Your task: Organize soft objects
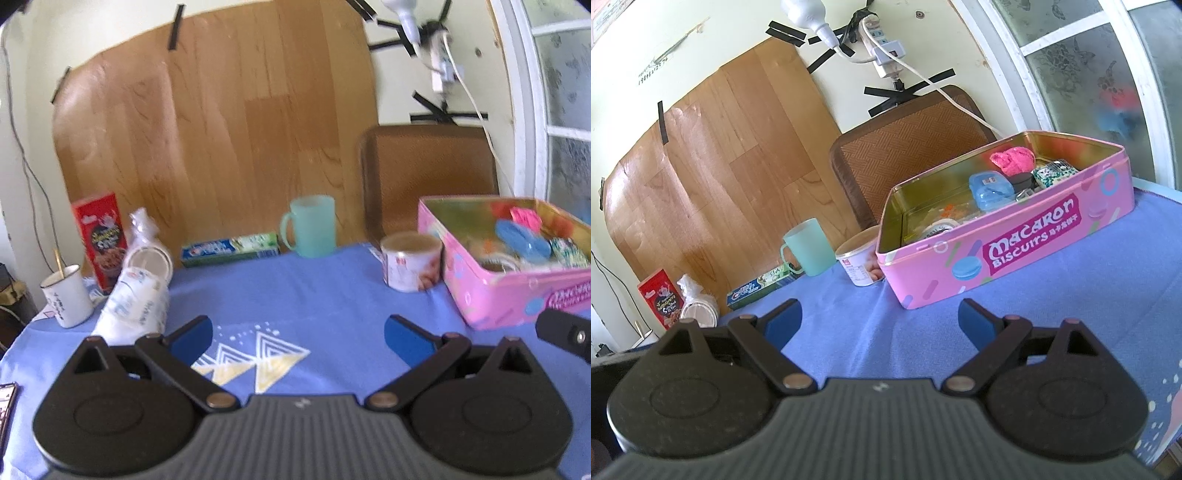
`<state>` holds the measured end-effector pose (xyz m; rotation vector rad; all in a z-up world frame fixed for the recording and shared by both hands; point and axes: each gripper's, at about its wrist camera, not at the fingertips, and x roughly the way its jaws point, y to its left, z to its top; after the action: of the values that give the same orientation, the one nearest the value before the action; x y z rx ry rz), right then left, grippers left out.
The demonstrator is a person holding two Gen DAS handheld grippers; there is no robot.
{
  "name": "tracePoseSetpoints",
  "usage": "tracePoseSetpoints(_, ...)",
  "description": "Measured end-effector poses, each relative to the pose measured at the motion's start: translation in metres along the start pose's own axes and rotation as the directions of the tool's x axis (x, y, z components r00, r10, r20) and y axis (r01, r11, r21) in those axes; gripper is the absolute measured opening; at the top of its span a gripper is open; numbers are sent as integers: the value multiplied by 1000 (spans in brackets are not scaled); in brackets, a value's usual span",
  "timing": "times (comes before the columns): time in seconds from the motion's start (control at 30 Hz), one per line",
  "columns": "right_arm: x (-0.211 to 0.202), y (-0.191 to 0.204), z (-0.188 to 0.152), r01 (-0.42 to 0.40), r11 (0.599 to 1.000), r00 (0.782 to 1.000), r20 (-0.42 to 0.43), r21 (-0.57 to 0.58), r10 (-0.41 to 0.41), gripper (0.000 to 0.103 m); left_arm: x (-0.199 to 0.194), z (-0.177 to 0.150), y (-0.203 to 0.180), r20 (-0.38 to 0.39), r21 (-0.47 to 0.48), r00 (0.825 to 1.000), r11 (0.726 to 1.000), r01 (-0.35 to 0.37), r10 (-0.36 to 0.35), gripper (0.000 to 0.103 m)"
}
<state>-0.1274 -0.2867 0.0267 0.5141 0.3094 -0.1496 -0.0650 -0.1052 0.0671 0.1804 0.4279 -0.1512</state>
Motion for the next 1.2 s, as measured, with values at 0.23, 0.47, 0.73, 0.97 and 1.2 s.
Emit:
tracePoseSetpoints(0.23, -3, 1, 1, 18, 1000, 1000, 23, 5, -18, 96, -6, 5, 5, 7, -25, 1000, 1000, 1, -1, 103)
tracePoseSetpoints(0.47, -6, 2, 2, 31, 1000, 999, 45, 3, -31, 100, -7, 4, -1, -18, 18, 1000, 1000, 14, -14, 103)
tracePoseSetpoints(0.73, -6, 1, 2, 45, 999, 997, 58, 5, -46, 103, -5, -1, -9, -60, 55, 998, 998, 38, -35, 103)
tracePoseSetpoints(0.97, -3, -2, 0, 51, 999, 998, 40, 17, -52, 103, 2, -9, -12, -126, 66, 990, 995, 73, -64, 103)
tracePoseSetpoints(1.2, -1, -2, -1, 49, 999, 998, 23, 19, -50, 103, 9, -17, -14, -181, 71, 980, 993, 99, -85, 103)
